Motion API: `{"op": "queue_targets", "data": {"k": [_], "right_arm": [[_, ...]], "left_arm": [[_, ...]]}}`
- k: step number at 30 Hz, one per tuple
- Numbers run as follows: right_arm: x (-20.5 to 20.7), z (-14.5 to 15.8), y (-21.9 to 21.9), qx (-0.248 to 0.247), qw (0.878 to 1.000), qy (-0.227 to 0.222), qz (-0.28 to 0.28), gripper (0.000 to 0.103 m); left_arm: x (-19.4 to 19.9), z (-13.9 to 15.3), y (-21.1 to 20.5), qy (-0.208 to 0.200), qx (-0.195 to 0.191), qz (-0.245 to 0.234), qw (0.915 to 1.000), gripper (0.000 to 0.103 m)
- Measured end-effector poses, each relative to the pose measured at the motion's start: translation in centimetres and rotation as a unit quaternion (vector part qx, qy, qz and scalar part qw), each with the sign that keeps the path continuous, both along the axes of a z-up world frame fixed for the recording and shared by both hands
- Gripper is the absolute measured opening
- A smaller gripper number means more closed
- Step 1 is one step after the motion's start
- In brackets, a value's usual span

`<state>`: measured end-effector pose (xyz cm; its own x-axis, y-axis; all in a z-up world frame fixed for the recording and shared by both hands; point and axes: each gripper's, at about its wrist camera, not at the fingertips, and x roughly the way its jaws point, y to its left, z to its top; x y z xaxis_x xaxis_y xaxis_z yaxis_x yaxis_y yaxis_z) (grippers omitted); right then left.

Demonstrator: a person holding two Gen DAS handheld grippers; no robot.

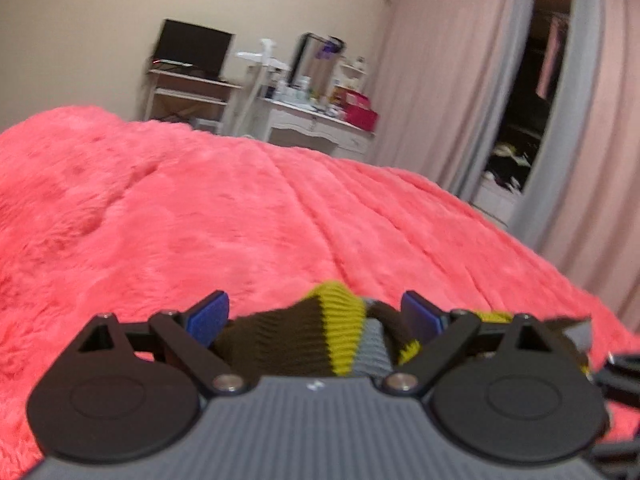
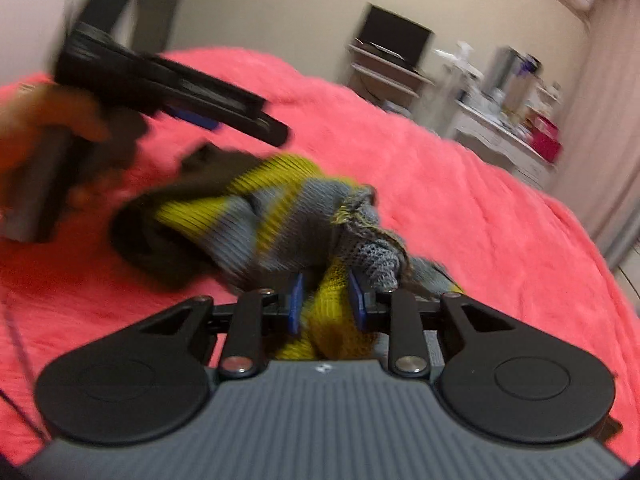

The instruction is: Fold clothes

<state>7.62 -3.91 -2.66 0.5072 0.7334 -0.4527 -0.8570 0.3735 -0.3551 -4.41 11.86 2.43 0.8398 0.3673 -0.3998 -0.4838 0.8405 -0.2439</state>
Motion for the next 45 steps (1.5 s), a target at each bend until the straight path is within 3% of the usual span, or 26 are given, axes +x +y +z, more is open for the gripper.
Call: {"op": "queue_targets", "data": {"k": [4, 8, 12, 15, 18, 21, 24, 25, 27, 28, 31, 33, 34, 37, 41, 45], "right_arm": [[1.5, 0.8, -1.0, 0.040, 0.998, -0.028, -0.045, 0.029], [3.5, -0.2, -0.3, 0.021, 0.997, 0.057, -0.038, 0.030], [5.5, -0.1, -0.2, 0.048, 0.983, 0.176, -0.014, 0.028], [6.9, 1.3, -1.8, 0.133, 0.967, 0.213, -0.051, 0.016], [7.5, 2.7, -3.6, 0.229, 0.945, 0.228, -0.054, 0.014], [6.9, 3.1, -4.2, 0.285, 0.932, 0.223, -0.008, 0.014], [5.8, 2.9, -3.8, 0.272, 0.936, 0.213, 0.071, 0.015], [5.6, 2.8, -3.6, 0.262, 0.939, 0.208, 0.083, 0.015], [4.0, 2.2, -2.5, 0.222, 0.961, 0.143, 0.083, 0.015], [3.7, 2.0, -2.5, 0.211, 0.966, 0.123, 0.078, 0.016], [3.0, 0.8, -1.3, 0.168, 0.982, 0.066, 0.061, 0.044], [3.2, 0.2, -0.6, 0.142, 0.987, 0.057, 0.049, 0.080], [3.3, -0.1, -0.4, 0.133, 0.989, 0.056, 0.042, 0.084], [2.7, -0.1, -0.2, 0.125, 0.989, 0.058, 0.045, 0.083], [0.9, -0.2, -0.7, 0.150, 0.984, 0.022, 0.096, 0.083], [-0.9, -1.6, -0.1, 0.104, 0.979, 0.009, 0.176, 0.083]], "left_arm": [[0.7, -0.1, -1.2, 0.006, 0.007, -0.037, 0.9993, 0.095], [1.0, -0.4, -2.0, 0.008, 0.008, -0.065, 0.9978, 0.095], [0.9, -0.3, -2.3, 0.002, 0.017, -0.073, 0.9972, 0.095], [0.8, -0.5, -2.0, -0.002, 0.010, -0.071, 0.9974, 0.095], [0.6, -0.5, -2.1, -0.009, 0.001, -0.076, 0.9971, 0.095], [0.6, -0.3, -2.4, -0.010, 0.010, -0.075, 0.9971, 0.095], [0.4, -0.2, -2.1, -0.007, 0.028, -0.039, 0.9988, 0.095], [0.2, -0.2, -1.7, -0.008, 0.026, -0.026, 0.9993, 0.095], [-0.1, -0.3, -0.7, -0.010, 0.002, -0.007, 0.9999, 0.095], [0.0, -0.3, -0.2, -0.011, -0.013, -0.003, 0.9998, 0.095], [0.2, -0.5, 0.5, -0.003, -0.033, -0.001, 0.9994, 0.095], [0.5, -0.7, 0.6, 0.008, -0.033, -0.001, 0.9994, 0.096], [0.6, -0.7, 0.6, 0.012, -0.028, -0.002, 0.9995, 0.096], [0.8, -0.5, 0.7, 0.017, -0.017, -0.001, 0.9997, 0.097], [0.3, 0.1, 1.2, 0.005, -0.023, 0.008, 0.9997, 0.098], [-0.5, 1.5, 1.9, 0.000, -0.018, 0.011, 0.9998, 0.099]]}}
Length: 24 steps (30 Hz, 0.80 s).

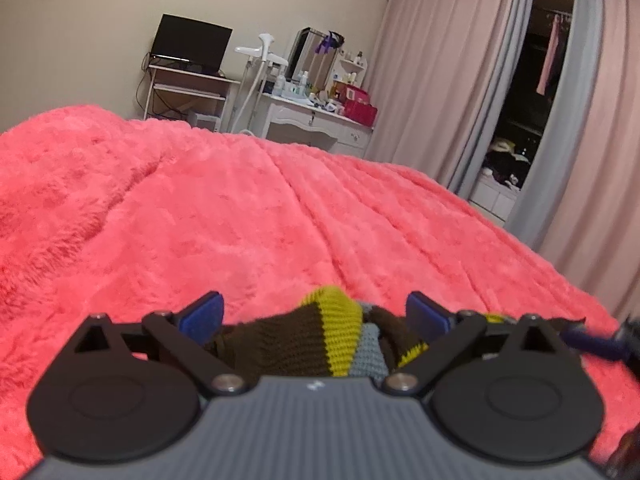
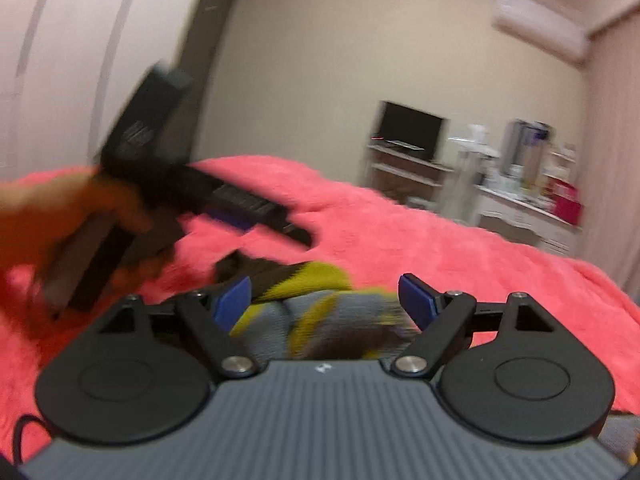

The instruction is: Fold clothes

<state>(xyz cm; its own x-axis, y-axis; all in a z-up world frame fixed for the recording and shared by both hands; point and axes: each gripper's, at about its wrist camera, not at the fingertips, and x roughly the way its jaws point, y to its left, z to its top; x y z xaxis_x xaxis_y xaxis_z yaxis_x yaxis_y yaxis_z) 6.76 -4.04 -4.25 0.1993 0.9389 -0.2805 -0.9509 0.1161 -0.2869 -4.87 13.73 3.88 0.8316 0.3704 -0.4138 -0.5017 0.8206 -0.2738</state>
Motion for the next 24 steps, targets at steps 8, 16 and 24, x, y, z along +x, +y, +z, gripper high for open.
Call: {"op": "queue_targets", "data": {"k": [8, 16, 24], "right_arm": [[-7.2, -2.7, 2.9, -0.085, 0.987, -0.076, 0.110, 0.083], [-11.9, -5.4, 9.9, -0.110, 0.978, -0.167, 0.055, 0.083], [-4.3, -2.3, 15.0, -0.106, 0.983, 0.012, -0.152, 0.011]], "left_arm": [[-1.9, 2.6, 1.1, -0.022, -0.005, 0.020, 0.9995, 0.103], [-3.6, 4.7, 0.2, -0.058, 0.005, 0.011, 0.9983, 0.103], [-7.0, 6.5, 3.3, -0.060, 0.021, 0.045, 0.9970, 0.103]]}}
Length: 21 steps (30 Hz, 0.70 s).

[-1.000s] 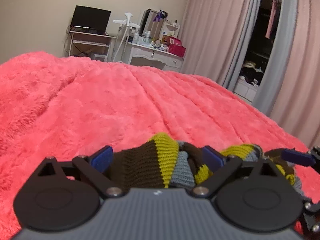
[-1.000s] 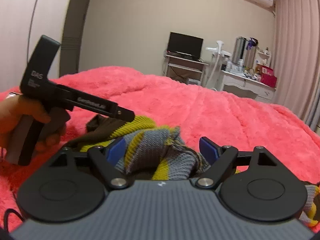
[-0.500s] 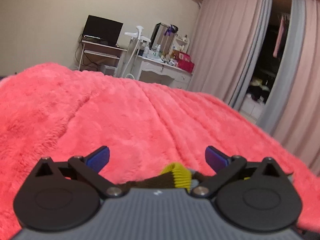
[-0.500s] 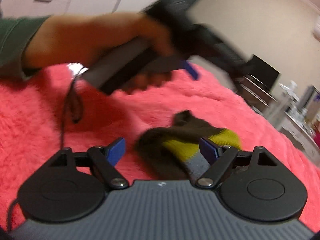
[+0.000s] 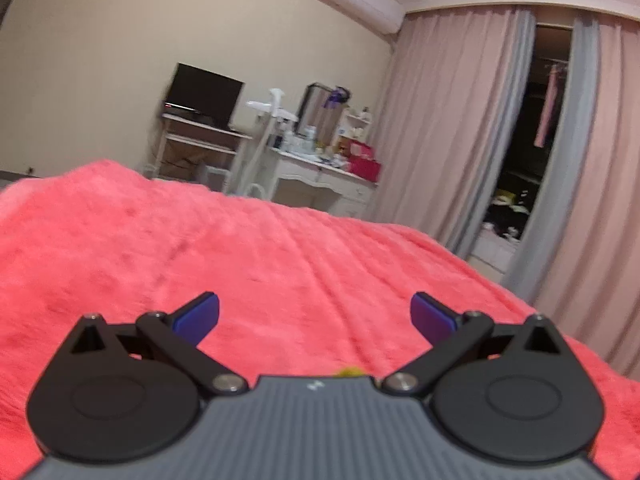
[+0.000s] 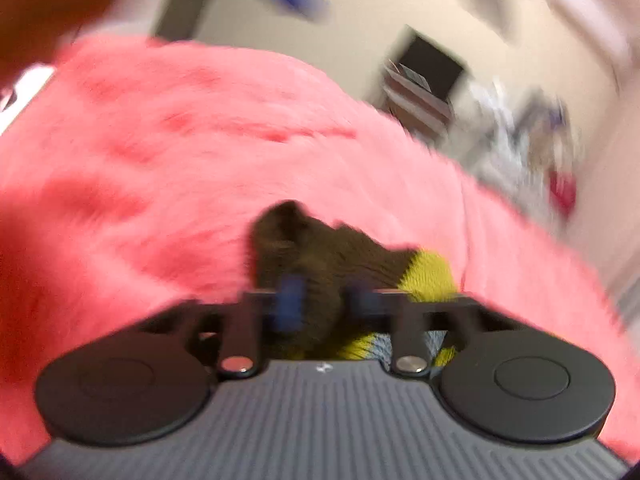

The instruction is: Fold clothes

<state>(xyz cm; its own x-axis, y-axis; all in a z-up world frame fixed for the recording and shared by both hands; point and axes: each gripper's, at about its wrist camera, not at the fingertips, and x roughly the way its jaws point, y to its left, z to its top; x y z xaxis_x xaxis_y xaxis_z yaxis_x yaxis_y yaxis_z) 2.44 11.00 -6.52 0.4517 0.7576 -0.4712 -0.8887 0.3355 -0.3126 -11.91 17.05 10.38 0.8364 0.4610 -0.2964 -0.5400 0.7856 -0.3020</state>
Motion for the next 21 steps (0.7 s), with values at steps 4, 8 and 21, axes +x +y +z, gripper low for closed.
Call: {"op": "queue_targets", "data": {"k": [4, 8, 21], "right_arm": [[1.7, 1.4, -2.3, 0.049, 0.997, 0.024, -0.053, 0.010], [2.2, 2.4, -4.4, 0.083, 0.994, 0.046, -0.063, 0.011], [8.3, 19.9, -6.4, 0.372, 0.890, 0.263, 0.032, 0.009]], "left_arm": [[-1.5, -0.6, 2.7, -0.018, -0.048, 0.032, 0.9982, 0.103], [-1.5, -1.0, 3.8, -0.025, -0.076, 0.037, 0.9961, 0.103], [-1.6, -1.0, 3.6, -0.039, -0.051, 0.032, 0.9974, 0.103]]}}
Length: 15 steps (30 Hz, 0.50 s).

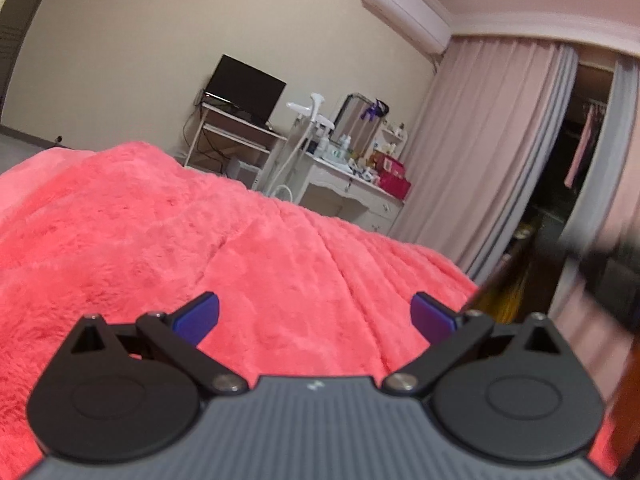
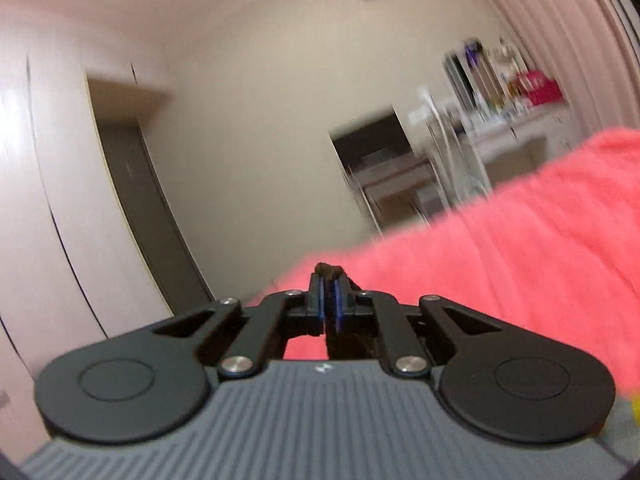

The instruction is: Fold clothes

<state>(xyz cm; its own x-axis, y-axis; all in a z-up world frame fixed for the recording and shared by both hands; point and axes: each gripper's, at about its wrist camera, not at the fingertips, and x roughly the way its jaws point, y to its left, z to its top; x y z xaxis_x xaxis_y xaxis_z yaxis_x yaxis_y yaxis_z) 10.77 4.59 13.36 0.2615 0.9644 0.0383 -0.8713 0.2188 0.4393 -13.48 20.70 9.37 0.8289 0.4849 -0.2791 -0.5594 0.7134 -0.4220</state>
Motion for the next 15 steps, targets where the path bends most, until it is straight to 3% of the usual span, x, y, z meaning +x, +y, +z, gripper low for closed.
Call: {"op": "queue_targets", "data": {"k": [2, 4, 6, 8, 9, 11, 13, 14, 15], "right_arm": [[0.3, 2.7, 0.5, 0.027, 0.999, -0.029, 0.000, 0.009], [1.1, 4.1, 2.3, 0.007, 0.998, -0.062, -0.023, 0.009], [2.1, 5.4, 4.2, -0.017, 0.994, -0.095, -0.047, 0.017], [4.3, 4.1, 7.6, -0.158, 0.984, -0.060, -0.049, 0.032], [5.5, 3.3, 9.3, -0.233, 0.971, -0.040, -0.049, 0.032], [4.8, 2.4, 7.9, -0.243, 0.967, -0.056, -0.059, 0.032], [2.7, 2.1, 4.5, -0.210, 0.970, -0.093, -0.076, 0.037], [2.1, 1.8, 2.7, -0.200, 0.971, -0.099, -0.083, 0.054], [1.6, 1.2, 0.9, -0.196, 0.971, -0.099, -0.090, 0.081]], "left_arm": [[0.2, -0.1, -0.1, 0.004, 0.002, -0.007, 1.0000, 0.103], [0.4, -0.2, -0.2, 0.007, 0.006, -0.013, 0.9999, 0.103], [0.5, -0.2, -0.3, 0.006, 0.010, -0.018, 0.9998, 0.103], [0.7, -0.4, -0.4, 0.010, 0.010, -0.025, 0.9996, 0.103], [1.0, -0.8, -0.4, 0.018, 0.007, -0.031, 0.9993, 0.103], [1.4, -1.4, -0.2, 0.031, 0.003, -0.036, 0.9989, 0.103], [1.9, -1.9, -0.1, 0.044, -0.001, -0.043, 0.9981, 0.103], [2.2, -2.1, -0.1, 0.050, -0.001, -0.047, 0.9976, 0.103], [2.3, -2.2, -0.2, 0.054, -0.001, -0.050, 0.9973, 0.103]]}}
